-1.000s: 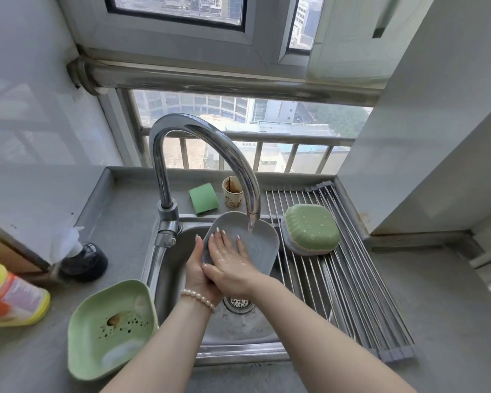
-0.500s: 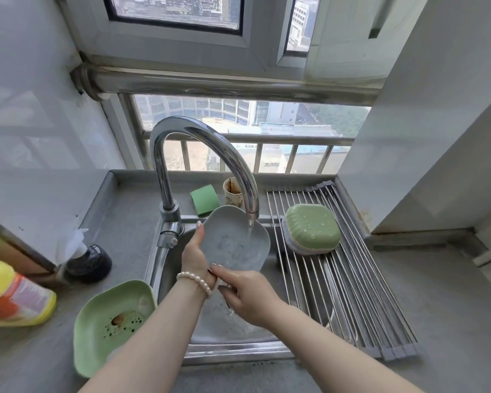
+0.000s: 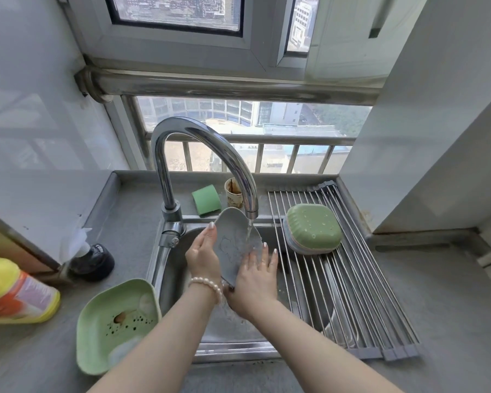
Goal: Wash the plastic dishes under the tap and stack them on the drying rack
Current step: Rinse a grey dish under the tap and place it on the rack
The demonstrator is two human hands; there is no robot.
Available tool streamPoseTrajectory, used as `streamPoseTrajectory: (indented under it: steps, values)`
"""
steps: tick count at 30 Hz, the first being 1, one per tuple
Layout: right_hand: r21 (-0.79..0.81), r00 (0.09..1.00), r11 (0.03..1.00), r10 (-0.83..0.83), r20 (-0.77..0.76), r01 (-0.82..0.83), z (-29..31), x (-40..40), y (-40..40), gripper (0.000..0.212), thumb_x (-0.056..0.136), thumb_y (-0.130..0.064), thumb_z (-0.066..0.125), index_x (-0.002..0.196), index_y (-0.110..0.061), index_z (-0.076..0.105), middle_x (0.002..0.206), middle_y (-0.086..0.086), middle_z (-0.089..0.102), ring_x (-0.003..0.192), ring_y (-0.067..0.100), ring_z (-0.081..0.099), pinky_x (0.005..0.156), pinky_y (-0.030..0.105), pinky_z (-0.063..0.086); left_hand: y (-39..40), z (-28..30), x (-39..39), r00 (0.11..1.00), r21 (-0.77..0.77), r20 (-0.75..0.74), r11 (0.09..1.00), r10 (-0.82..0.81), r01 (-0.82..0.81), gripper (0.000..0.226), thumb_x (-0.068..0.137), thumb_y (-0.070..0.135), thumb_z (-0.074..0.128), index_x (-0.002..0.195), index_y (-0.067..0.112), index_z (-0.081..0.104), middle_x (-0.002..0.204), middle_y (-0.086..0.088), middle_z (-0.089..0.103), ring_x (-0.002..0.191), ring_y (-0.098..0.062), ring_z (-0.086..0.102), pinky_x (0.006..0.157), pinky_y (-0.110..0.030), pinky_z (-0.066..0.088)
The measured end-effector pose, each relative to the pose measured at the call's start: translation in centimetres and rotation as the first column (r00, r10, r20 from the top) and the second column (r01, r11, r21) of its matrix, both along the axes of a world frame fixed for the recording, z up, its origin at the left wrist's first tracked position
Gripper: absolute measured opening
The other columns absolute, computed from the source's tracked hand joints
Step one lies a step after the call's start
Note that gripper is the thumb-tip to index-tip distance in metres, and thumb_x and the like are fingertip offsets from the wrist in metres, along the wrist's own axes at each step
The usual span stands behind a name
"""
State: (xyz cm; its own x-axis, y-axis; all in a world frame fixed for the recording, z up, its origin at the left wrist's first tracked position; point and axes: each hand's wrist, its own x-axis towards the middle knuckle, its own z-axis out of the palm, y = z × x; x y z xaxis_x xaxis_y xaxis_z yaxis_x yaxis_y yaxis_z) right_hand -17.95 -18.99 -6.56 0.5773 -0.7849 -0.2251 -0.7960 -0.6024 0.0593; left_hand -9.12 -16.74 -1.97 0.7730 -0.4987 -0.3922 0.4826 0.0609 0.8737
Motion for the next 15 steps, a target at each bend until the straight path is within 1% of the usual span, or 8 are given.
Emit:
streamPoseTrajectory:
  steps: [2,4,5,6,7,8,11,15]
  values:
    - [0.04,0.999,0.999,-0.032,0.026,0.031,0.5,0.6,0.3,0.079,0.097,-0.044,0.039,0.149,0.002,0.002,0.157,0.023,0.001,0.143,0.042,-0.011,0.11,0.055,-0.017,0.0,0.1,-0.7,0.996,0.02,0.067,0.998,0.053,-0.054,0.028,0.09,0.024,0.062,0.113,0.008,0.067,0.095,0.006,0.068,0.101,-0.015,0.064,0.089,-0.027,0.049]
    - [0.012,0.974,1.0,0.021,0.227,-0.024,0.4,0.5,0.7,0.064,0.092,-0.025,0.055,0.144,0.003,0.03,0.15,0.025,0.029,0.143,0.04,0.015,0.116,0.05,-0.004,0.0,0.5,-0.4,0.987,0.041,0.074,0.988,0.145,-0.148,0.031,0.091,0.026,0.06,0.115,0.007,0.067,0.096,0.006,0.068,0.1,-0.014,0.063,0.088,-0.025,0.049]
    - [-0.081,0.922,0.995,0.078,0.379,-0.051,0.3,0.3,1.0,0.05,0.08,-0.014,0.068,0.126,0.001,0.055,0.132,0.023,0.053,0.131,0.037,0.043,0.116,0.048,0.01,0.1,0.5,-0.1,0.981,0.069,0.072,0.98,0.183,-0.188,0.031,0.091,0.029,0.06,0.113,0.007,0.067,0.1,0.002,0.068,0.101,-0.016,0.063,0.092,-0.03,0.049]
    - [-0.188,0.855,0.979,0.16,0.493,-0.074,-0.3,0.0,1.0,0.032,0.064,-0.006,0.077,0.096,-0.006,0.07,0.101,0.015,0.069,0.102,0.03,0.064,0.113,0.049,0.027,0.1,0.5,0.3,0.976,0.103,0.059,0.971,0.211,-0.217,0.032,0.091,0.03,0.06,0.112,0.008,0.068,0.104,-0.001,0.069,0.103,-0.019,0.063,0.095,-0.035,0.049]
    - [-0.238,0.779,0.965,0.23,0.583,-0.107,-0.9,-0.3,1.0,0.023,0.054,0.0,0.077,0.072,-0.012,0.07,0.073,0.005,0.068,0.072,0.021,0.067,0.102,0.048,0.044,0.1,0.6,0.7,0.973,0.12,0.037,0.965,0.23,-0.232,0.032,0.09,0.031,0.061,0.109,0.007,0.069,0.105,-0.004,0.069,0.103,-0.021,0.063,0.097,-0.039,0.048]
    - [-0.284,0.698,0.947,0.307,0.647,-0.154,-1.5,-0.7,0.9,0.021,0.055,0.003,0.074,0.061,-0.015,0.065,0.06,0.0,0.062,0.056,0.017,0.061,0.09,0.044,0.053,0.2,0.5,1.0,0.97,0.128,0.008,0.962,0.244,-0.243,0.032,0.088,0.032,0.063,0.106,0.006,0.07,0.103,-0.005,0.07,0.102,-0.023,0.064,0.096,-0.042,0.049]
    - [-0.385,0.502,0.9,0.433,0.749,-0.203,-2.4,-1.9,-0.1,0.025,0.086,-0.014,0.06,0.062,-0.015,0.066,0.062,-0.003,0.065,0.058,0.013,0.064,0.079,0.032,0.055,0.1,0.5,1.8,0.981,0.179,-0.053,0.968,0.189,-0.177,0.024,0.085,0.034,0.066,0.084,0.011,0.07,0.09,-0.006,0.069,0.095,-0.029,0.066,0.091,-0.046,0.052]
    - [-0.42,0.43,0.872,0.489,0.759,-0.25,-2.7,-2.6,-1.6,0.036,0.093,-0.033,0.054,0.067,-0.011,0.067,0.074,-0.002,0.07,0.069,0.016,0.066,0.082,0.03,0.049,0.4,0.0,2.9,0.966,0.202,-0.224,0.976,0.13,-0.084,0.029,0.081,0.04,0.069,0.081,0.011,0.062,0.095,-0.012,0.069,0.086,-0.033,0.067,0.082,-0.051,0.055]
